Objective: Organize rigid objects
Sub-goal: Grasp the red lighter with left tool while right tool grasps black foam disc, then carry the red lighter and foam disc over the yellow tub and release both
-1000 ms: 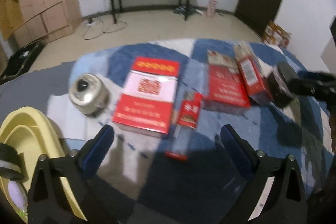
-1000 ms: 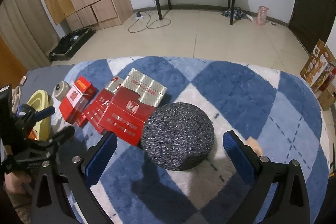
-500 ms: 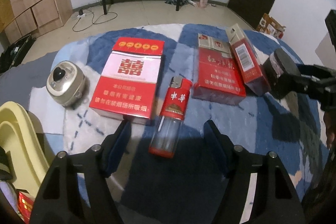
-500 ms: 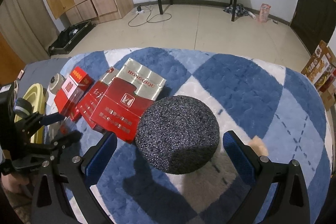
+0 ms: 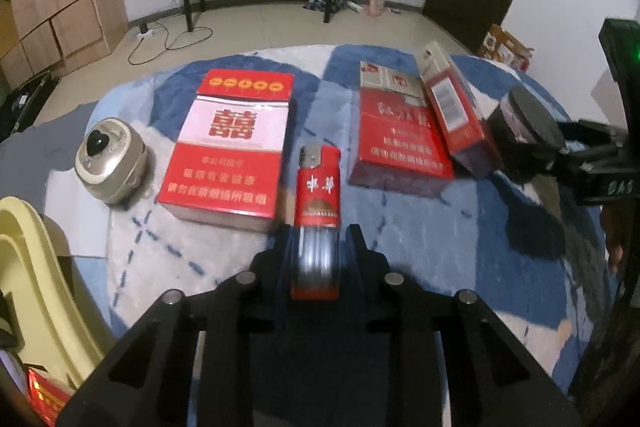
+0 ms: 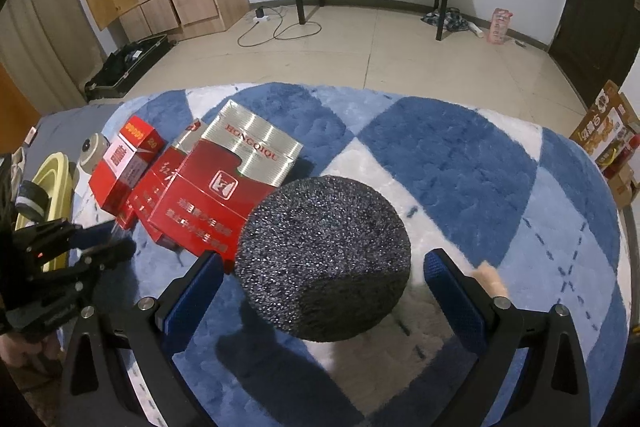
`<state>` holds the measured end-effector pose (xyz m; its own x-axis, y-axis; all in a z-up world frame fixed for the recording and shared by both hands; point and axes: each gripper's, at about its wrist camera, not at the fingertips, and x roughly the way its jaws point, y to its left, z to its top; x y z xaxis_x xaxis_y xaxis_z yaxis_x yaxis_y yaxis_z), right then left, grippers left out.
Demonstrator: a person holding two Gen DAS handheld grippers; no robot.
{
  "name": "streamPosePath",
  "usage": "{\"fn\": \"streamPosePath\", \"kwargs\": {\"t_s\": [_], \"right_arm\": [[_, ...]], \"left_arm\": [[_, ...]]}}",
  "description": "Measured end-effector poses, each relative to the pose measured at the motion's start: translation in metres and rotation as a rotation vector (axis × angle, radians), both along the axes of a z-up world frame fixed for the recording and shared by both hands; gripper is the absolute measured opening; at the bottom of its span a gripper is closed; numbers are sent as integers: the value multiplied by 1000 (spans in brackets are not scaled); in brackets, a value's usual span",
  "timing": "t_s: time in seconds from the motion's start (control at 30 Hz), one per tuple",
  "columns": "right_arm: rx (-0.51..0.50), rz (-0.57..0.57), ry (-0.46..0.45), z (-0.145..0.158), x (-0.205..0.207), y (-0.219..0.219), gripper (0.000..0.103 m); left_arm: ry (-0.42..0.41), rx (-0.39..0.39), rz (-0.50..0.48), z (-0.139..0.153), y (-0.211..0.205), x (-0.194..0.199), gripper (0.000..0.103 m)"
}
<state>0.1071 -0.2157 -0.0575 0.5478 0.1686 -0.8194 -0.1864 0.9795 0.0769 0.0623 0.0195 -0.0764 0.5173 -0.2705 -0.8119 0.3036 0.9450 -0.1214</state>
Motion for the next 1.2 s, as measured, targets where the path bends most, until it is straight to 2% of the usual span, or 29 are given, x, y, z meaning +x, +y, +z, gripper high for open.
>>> {"fn": "streamPosePath", "kwargs": {"t_s": [0.07,0.13,0.2,0.4,0.5,0.67,0.77,0.9,1.0,1.1,1.2], "right_arm": [[-6,2,0,-4,3,0,79],[-11,8,-5,-6,3,2,69],[-30,11,-2,-9,4,3,69],[-51,14,-18,-3,0,2,68],[-22,13,-60,12,-9,-5,68],[-12,9,-50,10,-10,-10,68],[2,-4,-78,20,-15,-17,68],[67,-14,-173,53,-37,-28,68],[87,23,-245,76,-57,-20,68],[100,110,-293,92,-73,9,67],[97,242,-304,96,-85,58,68]], "left_arm": [[-15,8,5,0,-3,2,28],[-27,8,8,-1,-5,2,27],[-34,14,-1,0,-6,2,24],[-44,8,-1,11,-2,-2,24],[-76,-8,10,24,5,-7,24],[-111,-29,35,37,20,-12,24],[-143,-24,68,50,33,-17,24],[-225,-38,179,82,78,-38,24],[-272,16,314,101,123,-59,24],[-290,41,458,111,174,-83,24],[-284,50,582,113,220,-107,24]]}}
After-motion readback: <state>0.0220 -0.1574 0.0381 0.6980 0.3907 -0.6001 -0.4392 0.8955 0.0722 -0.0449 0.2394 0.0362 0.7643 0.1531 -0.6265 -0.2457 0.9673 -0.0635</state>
